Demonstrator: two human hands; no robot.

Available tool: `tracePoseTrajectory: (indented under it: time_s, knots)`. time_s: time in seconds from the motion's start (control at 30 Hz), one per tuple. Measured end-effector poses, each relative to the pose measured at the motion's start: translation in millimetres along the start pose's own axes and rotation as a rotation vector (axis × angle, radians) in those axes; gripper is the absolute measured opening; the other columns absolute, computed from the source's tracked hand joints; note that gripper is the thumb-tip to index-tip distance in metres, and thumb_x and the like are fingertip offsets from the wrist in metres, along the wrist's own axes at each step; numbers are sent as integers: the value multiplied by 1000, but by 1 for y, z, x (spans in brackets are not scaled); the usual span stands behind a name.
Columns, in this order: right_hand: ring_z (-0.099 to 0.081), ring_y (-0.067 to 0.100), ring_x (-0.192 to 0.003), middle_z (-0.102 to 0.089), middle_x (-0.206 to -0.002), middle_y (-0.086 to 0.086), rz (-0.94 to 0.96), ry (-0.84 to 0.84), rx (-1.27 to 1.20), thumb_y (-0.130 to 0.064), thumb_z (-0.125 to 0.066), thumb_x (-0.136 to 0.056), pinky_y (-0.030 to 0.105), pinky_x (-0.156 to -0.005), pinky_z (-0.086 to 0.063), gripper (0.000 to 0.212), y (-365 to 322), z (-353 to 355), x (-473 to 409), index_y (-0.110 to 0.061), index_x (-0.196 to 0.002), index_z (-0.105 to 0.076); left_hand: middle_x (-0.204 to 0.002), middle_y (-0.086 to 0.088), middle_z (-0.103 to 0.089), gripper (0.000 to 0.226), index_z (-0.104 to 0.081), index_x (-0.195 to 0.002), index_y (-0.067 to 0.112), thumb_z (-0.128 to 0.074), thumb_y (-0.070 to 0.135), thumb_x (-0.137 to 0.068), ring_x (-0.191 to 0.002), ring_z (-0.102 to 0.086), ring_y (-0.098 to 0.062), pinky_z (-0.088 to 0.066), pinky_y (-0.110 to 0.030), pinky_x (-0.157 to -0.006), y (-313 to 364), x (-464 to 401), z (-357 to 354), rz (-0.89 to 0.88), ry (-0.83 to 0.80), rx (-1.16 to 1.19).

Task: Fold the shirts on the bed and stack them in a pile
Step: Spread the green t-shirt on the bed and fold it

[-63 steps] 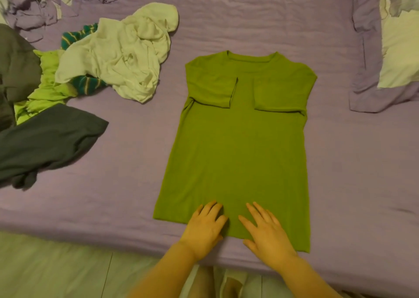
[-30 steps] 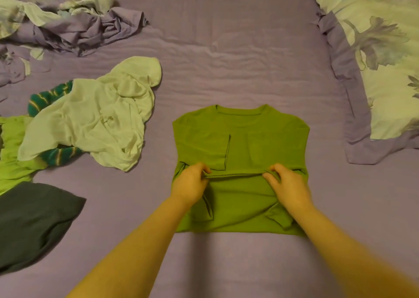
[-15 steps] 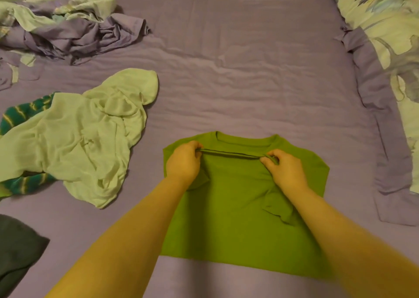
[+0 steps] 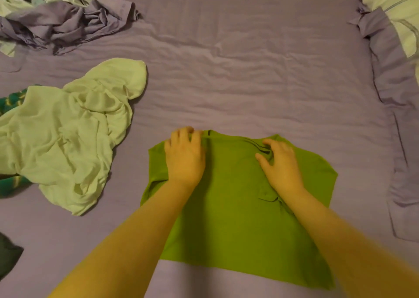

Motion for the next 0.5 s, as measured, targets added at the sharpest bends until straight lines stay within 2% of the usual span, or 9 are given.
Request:
tracePoseTrajectory:
  time_s: [0.07,0.17,0.23,0.3,0.37,0.43,0.5]
  knots:
    - [-52,33,-110,-59,-121,11,54,26,61,-36,-55,-83,40,-92,-41,43,1,2,26,-13,-119,-58,-101,-12,-61,28,-64,-100,13,-53,18,-75,-84,-58,-35,-47,-38,-64,16,27,-11,-164,-40,45]
    - [-45,31,-122,-49,-136,9,113,9,105,-52,-45,-83,44,-99,-39,56,2,0,60,-17,-127,-53,-102,-4,-63,33,-64,-104,21,-45,21,-78,-85,-61,-29,-50,-34,-64,40,69,-27,-334,-229,101]
    - [-35,28,-132,-40,-146,9,144,-37,119,-59,-45,-81,41,-103,-34,65,8,-4,76,-21,-134,-46,-111,-3,-66,36,-66,-106,24,-42,27,-79,-98,-64,-28,-53,-34,-75,47,83,-32,-357,-307,49]
    - [-28,25,-137,-31,-151,9,180,-96,173,-63,-45,-79,40,-104,-31,72,15,-6,87,-25,-139,-37,-122,-5,-63,41,-66,-112,25,-40,31,-82,-112,-61,-29,-50,-44,-89,52,85,-35,-356,-329,4]
    - [-35,27,-136,-32,-151,9,197,-122,229,-61,-44,-79,42,-101,-37,70,24,-6,90,-26,-139,-37,-131,-5,-58,46,-62,-121,27,-38,38,-84,-120,-56,-30,-44,-55,-95,54,82,-39,-361,-360,-56]
    - [-50,31,-124,-45,-142,12,214,-109,245,-50,-47,-80,43,-92,-47,60,30,-2,84,-20,-132,-49,-138,-4,-53,51,-56,-128,29,-36,45,-85,-126,-51,-32,-39,-60,-97,56,78,-45,-380,-364,-101]
    - [-63,33,-105,-62,-122,13,258,-23,245,-41,-47,-83,37,-84,-51,45,37,8,73,-13,-114,-65,-141,-5,-50,55,-53,-133,28,-34,50,-86,-129,-47,-34,-36,-63,-98,59,71,-50,-378,-377,-136]
Point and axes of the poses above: each hand's wrist, its own x-axis away from the middle knuckle, its own z-axis out of the back of the hand, y = z × x, the point moved 3 cm from there along -x, towards the middle knuckle
